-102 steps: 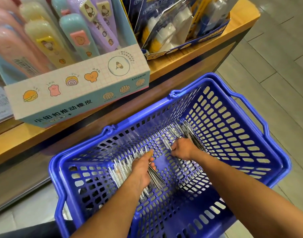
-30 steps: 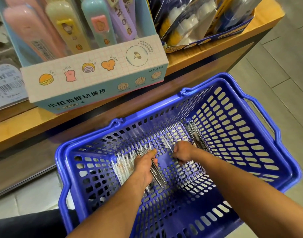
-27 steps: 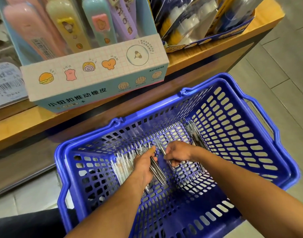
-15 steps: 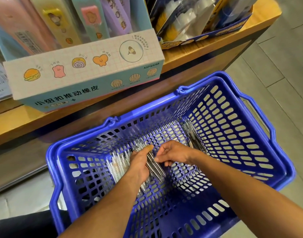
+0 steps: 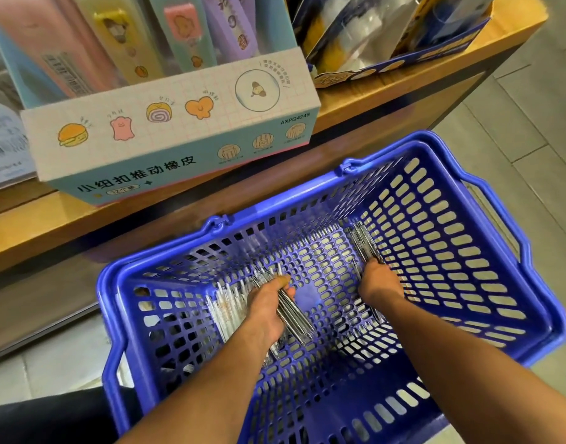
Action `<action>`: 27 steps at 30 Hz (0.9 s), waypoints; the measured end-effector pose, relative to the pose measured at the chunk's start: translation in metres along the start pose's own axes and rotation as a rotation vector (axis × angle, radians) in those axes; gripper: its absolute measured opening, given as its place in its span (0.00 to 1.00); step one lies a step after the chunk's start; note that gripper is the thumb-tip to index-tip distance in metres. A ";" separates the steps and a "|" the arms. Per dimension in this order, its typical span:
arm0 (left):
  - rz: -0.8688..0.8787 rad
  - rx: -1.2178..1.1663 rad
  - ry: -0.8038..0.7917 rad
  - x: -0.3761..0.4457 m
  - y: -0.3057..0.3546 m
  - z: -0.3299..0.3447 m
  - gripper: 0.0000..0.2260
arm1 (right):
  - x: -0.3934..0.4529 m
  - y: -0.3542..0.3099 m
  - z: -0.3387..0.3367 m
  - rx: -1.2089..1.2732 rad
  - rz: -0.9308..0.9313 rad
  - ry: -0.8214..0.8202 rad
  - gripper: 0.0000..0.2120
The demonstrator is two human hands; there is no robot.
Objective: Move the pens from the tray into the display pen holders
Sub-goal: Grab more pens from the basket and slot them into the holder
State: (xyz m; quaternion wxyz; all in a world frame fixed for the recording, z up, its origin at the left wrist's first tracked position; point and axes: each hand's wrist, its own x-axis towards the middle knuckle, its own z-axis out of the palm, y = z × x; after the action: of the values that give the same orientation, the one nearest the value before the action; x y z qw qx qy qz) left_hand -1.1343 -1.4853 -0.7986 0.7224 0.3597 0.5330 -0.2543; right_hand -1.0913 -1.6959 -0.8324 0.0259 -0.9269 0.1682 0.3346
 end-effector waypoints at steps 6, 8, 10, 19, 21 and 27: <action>-0.003 0.016 -0.009 -0.002 -0.002 -0.003 0.06 | 0.000 -0.008 -0.002 0.037 -0.059 -0.037 0.15; -0.004 0.007 -0.004 -0.003 -0.003 -0.003 0.07 | -0.001 -0.010 -0.002 0.042 -0.064 -0.070 0.18; -0.004 0.001 0.010 -0.002 -0.004 -0.005 0.07 | -0.004 -0.011 0.001 0.004 -0.084 -0.084 0.20; -0.003 0.046 0.057 0.003 -0.004 0.000 0.16 | -0.011 -0.030 -0.017 0.260 -0.250 -0.132 0.06; -0.001 0.051 0.049 0.005 -0.004 0.002 0.28 | -0.019 -0.046 -0.029 0.575 -0.330 -0.356 0.04; -0.001 0.037 -0.083 0.004 -0.001 0.005 0.52 | -0.044 -0.073 -0.037 0.743 -0.473 -0.577 0.05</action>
State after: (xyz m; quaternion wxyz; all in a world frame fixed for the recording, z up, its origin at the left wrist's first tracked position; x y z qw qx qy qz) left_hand -1.1308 -1.4897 -0.8019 0.7369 0.3619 0.4981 -0.2790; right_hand -1.0762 -1.6205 -0.7808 0.4728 -0.7380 0.0477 0.4791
